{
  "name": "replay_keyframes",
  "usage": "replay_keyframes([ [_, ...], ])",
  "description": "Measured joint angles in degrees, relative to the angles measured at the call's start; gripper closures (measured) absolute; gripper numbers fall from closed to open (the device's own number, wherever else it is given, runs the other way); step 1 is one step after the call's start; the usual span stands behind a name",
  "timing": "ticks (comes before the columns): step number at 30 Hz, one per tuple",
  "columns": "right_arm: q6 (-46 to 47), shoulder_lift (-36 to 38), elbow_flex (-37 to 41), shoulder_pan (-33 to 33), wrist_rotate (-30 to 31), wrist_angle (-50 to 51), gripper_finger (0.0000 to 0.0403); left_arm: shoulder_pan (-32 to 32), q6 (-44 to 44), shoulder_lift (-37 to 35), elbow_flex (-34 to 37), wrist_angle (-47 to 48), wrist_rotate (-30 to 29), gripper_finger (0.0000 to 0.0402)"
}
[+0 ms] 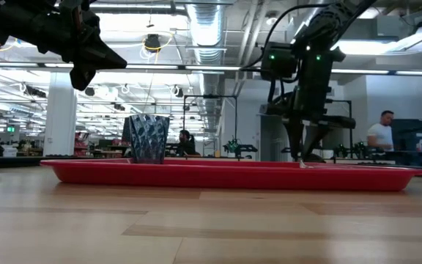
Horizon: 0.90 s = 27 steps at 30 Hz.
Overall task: Pick and place plate/cup/fork/spoon on tray
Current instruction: Put the pink fork on the right side of the red tray
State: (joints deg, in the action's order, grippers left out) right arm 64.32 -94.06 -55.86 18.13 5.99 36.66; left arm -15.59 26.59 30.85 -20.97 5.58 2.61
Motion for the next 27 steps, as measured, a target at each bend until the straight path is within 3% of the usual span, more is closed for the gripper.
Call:
replay_keyframes([
  [4,-0.8,0.0,0.0,0.2,-0.6,0.3,0.0291,0.0,0.1,0.0,0.0,0.0,0.0,0.0401],
  [10,-9.4,2.8,0.0,-0.5,-10.1,4.7,0.0289,0.0,1.2,0.0,0.0,0.0,0.0,0.0401],
  [13,-10.5,3.8,0.0,-2.4,-11.9,5.4,0.0291,0.0,1.6,0.0,0.0,0.0,0.0,0.0401],
  [21,1.3,-0.1,0.0,-8.8,-6.6,6.3,0.0293,0.0,2.3,0.0,0.0,0.1,-0.3,0.0401],
  [27,5.1,-3.9,0.0,-12.2,-5.3,6.8,0.0291,0.0,2.7,0.0,0.0,0.2,-0.3,0.0401],
])
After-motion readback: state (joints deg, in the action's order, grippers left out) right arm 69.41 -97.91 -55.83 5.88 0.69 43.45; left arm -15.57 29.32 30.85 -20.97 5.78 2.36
